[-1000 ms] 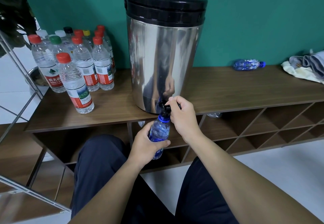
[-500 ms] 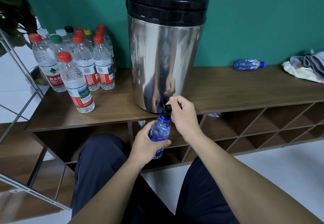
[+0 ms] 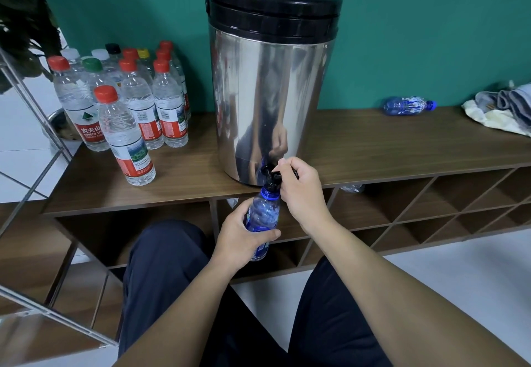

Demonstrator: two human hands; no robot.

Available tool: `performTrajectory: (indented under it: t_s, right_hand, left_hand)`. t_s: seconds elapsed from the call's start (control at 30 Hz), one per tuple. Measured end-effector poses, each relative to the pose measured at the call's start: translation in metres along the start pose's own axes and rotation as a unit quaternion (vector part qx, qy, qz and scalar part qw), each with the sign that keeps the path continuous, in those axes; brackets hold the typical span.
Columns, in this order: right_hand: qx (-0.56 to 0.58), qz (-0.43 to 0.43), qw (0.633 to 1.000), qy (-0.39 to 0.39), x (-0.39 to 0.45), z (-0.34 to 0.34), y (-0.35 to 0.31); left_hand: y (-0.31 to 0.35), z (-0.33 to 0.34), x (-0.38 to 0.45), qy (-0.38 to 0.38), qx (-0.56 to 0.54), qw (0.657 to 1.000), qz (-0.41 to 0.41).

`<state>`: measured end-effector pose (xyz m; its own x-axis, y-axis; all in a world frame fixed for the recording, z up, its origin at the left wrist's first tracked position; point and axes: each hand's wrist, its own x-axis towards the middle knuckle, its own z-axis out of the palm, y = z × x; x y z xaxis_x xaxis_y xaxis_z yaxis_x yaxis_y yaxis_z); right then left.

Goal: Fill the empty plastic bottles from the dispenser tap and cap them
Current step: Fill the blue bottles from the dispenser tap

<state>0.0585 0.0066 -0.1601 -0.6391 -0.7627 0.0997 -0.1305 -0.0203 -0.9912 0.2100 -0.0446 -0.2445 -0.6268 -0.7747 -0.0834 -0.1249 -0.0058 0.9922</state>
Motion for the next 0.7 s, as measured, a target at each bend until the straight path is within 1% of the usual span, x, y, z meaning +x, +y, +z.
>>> performTrajectory:
  t_s: [0.23,0.7]
  right_hand:
    - [0.002,0.003,1.0,-0.003,-0.0006,-0.0002,-0.0005]
    - [0.001,0.002,1.0,-0.005,-0.0012,-0.0004,-0.0014]
  left_hand:
    - [-0.0011,-0.0002,0.0007,-0.003,-0.001,1.0,0.004]
    - [0.0016,0.0004,-0.0003,-0.001,0.009,1.0,-0.014]
